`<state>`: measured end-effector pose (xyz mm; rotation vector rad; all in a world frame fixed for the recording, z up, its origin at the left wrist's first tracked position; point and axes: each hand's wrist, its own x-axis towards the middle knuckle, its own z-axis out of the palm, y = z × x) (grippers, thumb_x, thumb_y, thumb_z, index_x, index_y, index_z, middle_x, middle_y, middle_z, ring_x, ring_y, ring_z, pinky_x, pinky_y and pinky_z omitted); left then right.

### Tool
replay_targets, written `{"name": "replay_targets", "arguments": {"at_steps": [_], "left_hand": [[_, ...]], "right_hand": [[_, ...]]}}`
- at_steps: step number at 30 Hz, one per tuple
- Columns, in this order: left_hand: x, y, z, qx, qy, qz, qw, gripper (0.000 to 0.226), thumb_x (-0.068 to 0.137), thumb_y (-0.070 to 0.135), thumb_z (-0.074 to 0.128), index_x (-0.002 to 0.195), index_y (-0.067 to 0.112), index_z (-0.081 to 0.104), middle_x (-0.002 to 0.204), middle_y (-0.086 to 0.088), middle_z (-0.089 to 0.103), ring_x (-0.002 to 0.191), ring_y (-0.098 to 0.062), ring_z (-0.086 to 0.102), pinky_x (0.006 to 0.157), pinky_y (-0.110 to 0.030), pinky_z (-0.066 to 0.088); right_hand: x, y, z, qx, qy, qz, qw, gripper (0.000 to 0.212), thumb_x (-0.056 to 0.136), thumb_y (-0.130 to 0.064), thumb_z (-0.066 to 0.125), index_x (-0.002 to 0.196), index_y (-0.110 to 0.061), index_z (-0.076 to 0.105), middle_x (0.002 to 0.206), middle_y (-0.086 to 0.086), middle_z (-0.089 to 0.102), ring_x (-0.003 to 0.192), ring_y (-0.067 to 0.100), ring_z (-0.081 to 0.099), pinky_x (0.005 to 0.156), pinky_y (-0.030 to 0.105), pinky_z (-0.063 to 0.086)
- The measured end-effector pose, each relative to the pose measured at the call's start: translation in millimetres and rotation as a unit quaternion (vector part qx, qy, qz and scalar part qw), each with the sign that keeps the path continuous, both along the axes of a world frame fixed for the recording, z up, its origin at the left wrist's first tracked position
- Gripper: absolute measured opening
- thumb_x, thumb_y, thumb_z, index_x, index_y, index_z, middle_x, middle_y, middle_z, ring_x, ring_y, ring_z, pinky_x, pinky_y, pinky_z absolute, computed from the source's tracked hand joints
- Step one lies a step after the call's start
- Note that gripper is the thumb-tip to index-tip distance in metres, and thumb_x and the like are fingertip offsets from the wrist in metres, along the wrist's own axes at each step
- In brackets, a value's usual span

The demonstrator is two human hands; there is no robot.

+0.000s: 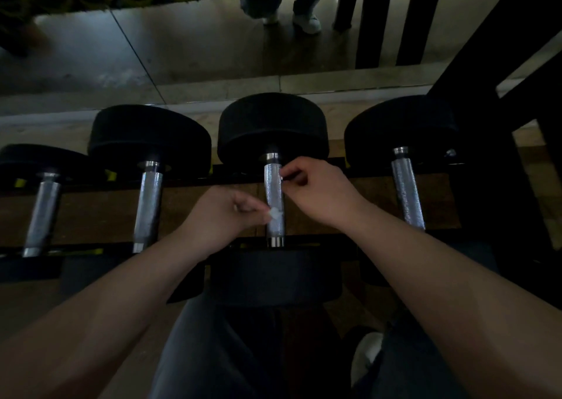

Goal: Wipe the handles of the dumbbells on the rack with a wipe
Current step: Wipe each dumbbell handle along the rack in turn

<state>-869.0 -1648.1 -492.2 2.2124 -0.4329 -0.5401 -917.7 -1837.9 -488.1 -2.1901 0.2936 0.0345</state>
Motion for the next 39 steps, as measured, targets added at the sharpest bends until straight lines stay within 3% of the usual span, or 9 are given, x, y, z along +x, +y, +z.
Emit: {"name": "replay_targets", "arguments": {"at_steps": [4, 10, 15, 21, 26, 29, 33, 36, 39], "left_hand": [[8, -21, 7, -0.054, -0.059, 0.049, 0.996, 0.005, 0.081, 0.028, 0.08, 0.085, 0.029, 0.078, 0.077, 0.013, 0.074, 0.074, 0.009, 0.064, 0.067, -0.003, 0.041], [-3, 0, 14, 0.069, 0.037, -0.156, 0.985, 0.005, 0.077, 0.032, 0.082, 0.082, 0.032, 0.08, 0.078, 0.019, 0.075, 0.079, 0.007, 0.068, 0.07, -0.005, 0.044], [25, -17, 6, -0.01, -0.173, 0.006, 0.985, 0.008, 0.082, 0.04, 0.078, 0.085, 0.033, 0.078, 0.076, 0.02, 0.072, 0.076, 0.004, 0.066, 0.07, -0.007, 0.044], [6, 0, 5, 0.023, -0.029, -0.217, 0.976, 0.006, 0.079, 0.033, 0.08, 0.084, 0.03, 0.08, 0.077, 0.017, 0.075, 0.076, 0.004, 0.068, 0.076, -0.015, 0.05], [27, -29, 7, 0.001, -0.253, -0.028, 0.967, 0.008, 0.086, 0.033, 0.076, 0.094, 0.035, 0.076, 0.08, 0.021, 0.063, 0.073, 0.012, 0.057, 0.067, 0.001, 0.037], [22, -31, 7, -0.014, -0.227, -0.032, 0.973, 0.013, 0.085, 0.031, 0.077, 0.091, 0.041, 0.072, 0.078, 0.027, 0.062, 0.076, 0.023, 0.055, 0.068, 0.003, 0.037], [12, -14, 1, -0.021, -0.09, -0.071, 0.993, 0.011, 0.08, 0.032, 0.081, 0.08, 0.042, 0.075, 0.078, 0.023, 0.073, 0.085, 0.013, 0.064, 0.08, -0.007, 0.046], [13, -12, -10, -0.072, -0.089, -0.006, 0.993, 0.011, 0.078, 0.028, 0.083, 0.081, 0.036, 0.075, 0.082, 0.013, 0.075, 0.084, 0.0, 0.068, 0.082, -0.022, 0.052], [14, -16, -12, -0.092, -0.083, 0.073, 0.99, 0.01, 0.081, 0.028, 0.081, 0.086, 0.029, 0.072, 0.084, 0.01, 0.072, 0.083, 0.002, 0.066, 0.076, -0.013, 0.047]], "right_hand": [[-2, -5, -5, -0.013, 0.012, -0.017, 1.0, 0.026, 0.095, -0.033, 0.064, 0.121, -0.03, 0.067, 0.102, -0.013, 0.062, 0.085, -0.003, 0.056, 0.066, 0.01, 0.039], [0, -1, -8, -0.021, 0.013, -0.011, 1.0, 0.017, 0.096, -0.032, 0.061, 0.11, -0.033, 0.069, 0.093, -0.016, 0.063, 0.08, -0.007, 0.055, 0.064, 0.01, 0.038], [2, -3, -5, -0.011, -0.013, -0.031, 0.999, 0.021, 0.098, -0.028, 0.058, 0.116, -0.029, 0.069, 0.099, -0.015, 0.065, 0.081, -0.008, 0.054, 0.064, 0.008, 0.038], [2, -5, -6, -0.031, -0.012, -0.029, 0.999, 0.021, 0.097, -0.028, 0.058, 0.113, -0.03, 0.071, 0.094, -0.016, 0.063, 0.077, -0.01, 0.052, 0.063, 0.003, 0.034], [3, -2, -5, -0.006, -0.019, -0.025, 0.999, 0.021, 0.099, -0.031, 0.058, 0.116, -0.031, 0.069, 0.1, -0.015, 0.065, 0.082, -0.008, 0.055, 0.061, 0.007, 0.038], [0, -4, -5, -0.011, -0.039, -0.021, 0.999, 0.016, 0.098, -0.032, 0.061, 0.109, -0.032, 0.073, 0.097, -0.016, 0.067, 0.084, -0.008, 0.058, 0.06, 0.002, 0.039], [-3, -4, -5, 0.002, -0.031, 0.026, 0.999, 0.019, 0.092, -0.024, 0.068, 0.109, -0.032, 0.073, 0.101, -0.015, 0.07, 0.093, -0.005, 0.062, 0.077, 0.011, 0.048], [-4, 0, -3, -0.014, -0.031, 0.08, 0.996, 0.023, 0.092, -0.027, 0.071, 0.113, -0.035, 0.072, 0.095, -0.017, 0.068, 0.09, -0.007, 0.063, 0.075, 0.008, 0.046], [-4, 4, -3, -0.04, -0.064, 0.095, 0.993, 0.028, 0.092, -0.029, 0.072, 0.12, -0.032, 0.072, 0.096, -0.017, 0.07, 0.088, -0.007, 0.063, 0.076, 0.005, 0.045]]}}
